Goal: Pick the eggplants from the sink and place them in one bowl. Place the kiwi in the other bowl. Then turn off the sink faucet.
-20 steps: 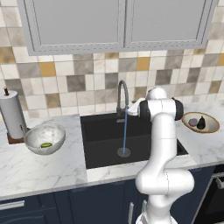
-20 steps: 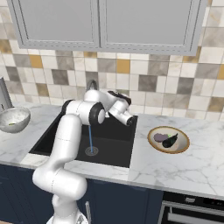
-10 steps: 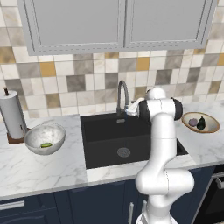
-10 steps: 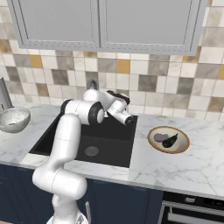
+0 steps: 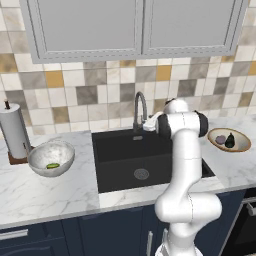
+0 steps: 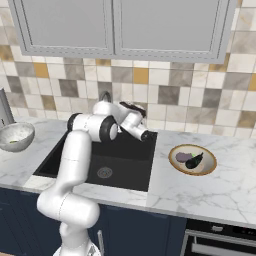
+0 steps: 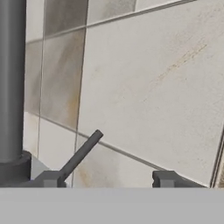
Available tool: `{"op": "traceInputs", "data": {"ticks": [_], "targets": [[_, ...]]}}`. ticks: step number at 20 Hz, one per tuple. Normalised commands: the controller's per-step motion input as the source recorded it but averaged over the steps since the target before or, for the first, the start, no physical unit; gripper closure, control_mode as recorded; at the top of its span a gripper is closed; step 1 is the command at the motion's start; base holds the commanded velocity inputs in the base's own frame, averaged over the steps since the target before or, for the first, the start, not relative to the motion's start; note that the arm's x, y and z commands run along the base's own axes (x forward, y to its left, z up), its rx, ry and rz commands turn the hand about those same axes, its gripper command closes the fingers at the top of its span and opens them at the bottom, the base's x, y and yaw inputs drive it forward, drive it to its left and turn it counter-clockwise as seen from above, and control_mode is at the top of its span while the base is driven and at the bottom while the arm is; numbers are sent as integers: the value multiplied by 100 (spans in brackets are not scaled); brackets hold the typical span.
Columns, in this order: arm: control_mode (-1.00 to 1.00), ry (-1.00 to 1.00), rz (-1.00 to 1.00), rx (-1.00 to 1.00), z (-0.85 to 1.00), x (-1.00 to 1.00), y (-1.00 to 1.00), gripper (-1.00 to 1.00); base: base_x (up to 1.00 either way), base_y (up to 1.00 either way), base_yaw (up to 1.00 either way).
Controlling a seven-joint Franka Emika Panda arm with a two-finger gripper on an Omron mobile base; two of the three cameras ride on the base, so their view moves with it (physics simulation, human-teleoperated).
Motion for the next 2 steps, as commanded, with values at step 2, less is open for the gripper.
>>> {"op": "traceInputs", "data": {"ticks": [2], "targets": [[-100, 0, 0, 0, 100, 76, 84, -100, 0, 0, 0]]}}
